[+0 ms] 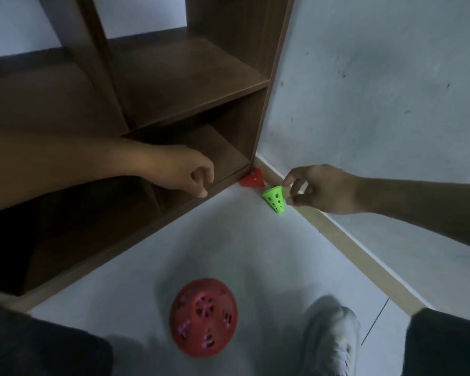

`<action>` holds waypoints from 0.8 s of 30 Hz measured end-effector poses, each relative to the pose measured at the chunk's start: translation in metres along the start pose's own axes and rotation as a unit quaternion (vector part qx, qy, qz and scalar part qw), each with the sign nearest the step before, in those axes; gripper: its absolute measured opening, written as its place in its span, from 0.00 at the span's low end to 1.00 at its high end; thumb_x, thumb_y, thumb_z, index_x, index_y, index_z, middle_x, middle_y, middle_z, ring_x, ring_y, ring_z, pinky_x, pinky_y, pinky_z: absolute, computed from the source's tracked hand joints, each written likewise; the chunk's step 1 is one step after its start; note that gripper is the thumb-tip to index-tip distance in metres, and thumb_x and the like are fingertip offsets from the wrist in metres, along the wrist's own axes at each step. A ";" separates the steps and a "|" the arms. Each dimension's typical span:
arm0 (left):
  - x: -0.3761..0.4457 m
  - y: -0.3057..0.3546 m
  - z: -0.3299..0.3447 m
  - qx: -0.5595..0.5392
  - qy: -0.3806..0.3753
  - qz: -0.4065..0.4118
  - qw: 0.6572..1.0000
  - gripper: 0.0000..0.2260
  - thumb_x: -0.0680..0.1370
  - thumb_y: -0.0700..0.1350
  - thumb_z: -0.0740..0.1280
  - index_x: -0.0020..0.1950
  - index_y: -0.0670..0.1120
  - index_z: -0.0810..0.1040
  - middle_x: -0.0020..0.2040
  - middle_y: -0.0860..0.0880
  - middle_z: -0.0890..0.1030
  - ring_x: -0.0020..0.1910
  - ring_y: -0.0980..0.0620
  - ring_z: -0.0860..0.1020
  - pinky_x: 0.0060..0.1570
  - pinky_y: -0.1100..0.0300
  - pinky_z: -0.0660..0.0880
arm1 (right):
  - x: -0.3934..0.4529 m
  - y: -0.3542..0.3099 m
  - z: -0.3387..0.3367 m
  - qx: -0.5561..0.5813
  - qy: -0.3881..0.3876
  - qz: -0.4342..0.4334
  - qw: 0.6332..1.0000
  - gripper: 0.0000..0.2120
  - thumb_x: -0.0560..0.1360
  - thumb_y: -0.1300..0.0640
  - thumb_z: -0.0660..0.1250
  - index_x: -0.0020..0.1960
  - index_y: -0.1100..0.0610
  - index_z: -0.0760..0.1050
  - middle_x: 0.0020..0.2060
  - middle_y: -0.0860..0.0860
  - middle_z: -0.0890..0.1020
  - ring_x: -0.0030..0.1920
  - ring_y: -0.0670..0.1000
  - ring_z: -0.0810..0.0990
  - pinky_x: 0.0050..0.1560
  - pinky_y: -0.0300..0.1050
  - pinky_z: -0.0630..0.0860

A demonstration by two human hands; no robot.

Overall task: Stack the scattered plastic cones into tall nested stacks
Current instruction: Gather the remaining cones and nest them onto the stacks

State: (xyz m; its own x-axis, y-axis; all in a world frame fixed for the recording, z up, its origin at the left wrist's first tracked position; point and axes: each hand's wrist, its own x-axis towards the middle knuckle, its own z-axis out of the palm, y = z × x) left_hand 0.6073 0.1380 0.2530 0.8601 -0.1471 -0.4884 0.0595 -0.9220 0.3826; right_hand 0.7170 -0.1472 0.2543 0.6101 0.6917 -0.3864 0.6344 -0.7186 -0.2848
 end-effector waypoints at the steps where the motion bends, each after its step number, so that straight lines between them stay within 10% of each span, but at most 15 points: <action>1: 0.013 -0.002 0.003 0.000 -0.010 0.002 1.000 0.18 0.78 0.52 0.69 0.67 0.52 0.74 0.55 0.56 0.80 0.50 0.59 0.79 0.52 0.62 0.76 | 0.007 0.010 0.005 -0.009 -0.017 0.007 1.000 0.19 0.77 0.48 0.70 0.66 0.50 0.73 0.53 0.45 0.82 0.46 0.45 0.77 0.47 0.40 0.71; 5: 0.068 -0.009 0.017 -0.009 -0.037 0.013 0.999 0.23 0.78 0.51 0.70 0.72 0.51 0.69 0.54 0.53 0.82 0.49 0.59 0.80 0.47 0.65 0.75 | 0.034 0.042 0.023 -0.013 -0.045 0.026 0.999 0.24 0.77 0.48 0.69 0.71 0.51 0.69 0.54 0.48 0.83 0.48 0.48 0.78 0.52 0.44 0.74; 9: 0.130 -0.007 0.031 -0.018 -0.029 0.010 0.999 0.28 0.78 0.48 0.71 0.75 0.50 0.64 0.50 0.46 0.84 0.48 0.47 0.83 0.52 0.47 0.80 | 0.064 0.066 0.043 -0.008 -0.060 0.054 0.997 0.29 0.77 0.48 0.69 0.75 0.51 0.63 0.55 0.50 0.83 0.54 0.51 0.80 0.58 0.49 0.76; 15: 0.206 -0.003 0.053 -0.060 0.020 0.020 0.998 0.32 0.78 0.41 0.70 0.79 0.46 0.59 0.48 0.51 0.77 0.40 0.55 0.75 0.27 0.77 0.67 | 0.100 0.084 0.063 0.007 -0.073 0.065 0.995 0.37 0.78 0.51 0.69 0.79 0.51 0.53 0.57 0.56 0.82 0.53 0.54 0.82 0.54 0.49 0.77; 24: 0.265 -0.011 0.062 0.021 0.008 0.014 1.000 0.35 0.78 0.42 0.69 0.80 0.48 0.54 0.67 0.40 0.72 0.53 0.45 0.75 0.41 0.65 0.66 | 0.138 0.103 0.081 -0.012 -0.093 0.057 0.994 0.43 0.77 0.52 0.70 0.80 0.48 0.44 0.60 0.60 0.80 0.53 0.57 0.82 0.51 0.48 0.79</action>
State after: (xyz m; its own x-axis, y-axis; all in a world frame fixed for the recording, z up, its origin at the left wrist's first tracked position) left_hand 0.8029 0.0868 0.0709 0.8690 -0.1671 -0.4658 0.0149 -0.9320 0.3621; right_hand 0.8281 -0.1313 0.1007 0.5820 0.5784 -0.5716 0.5785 -0.7885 -0.2088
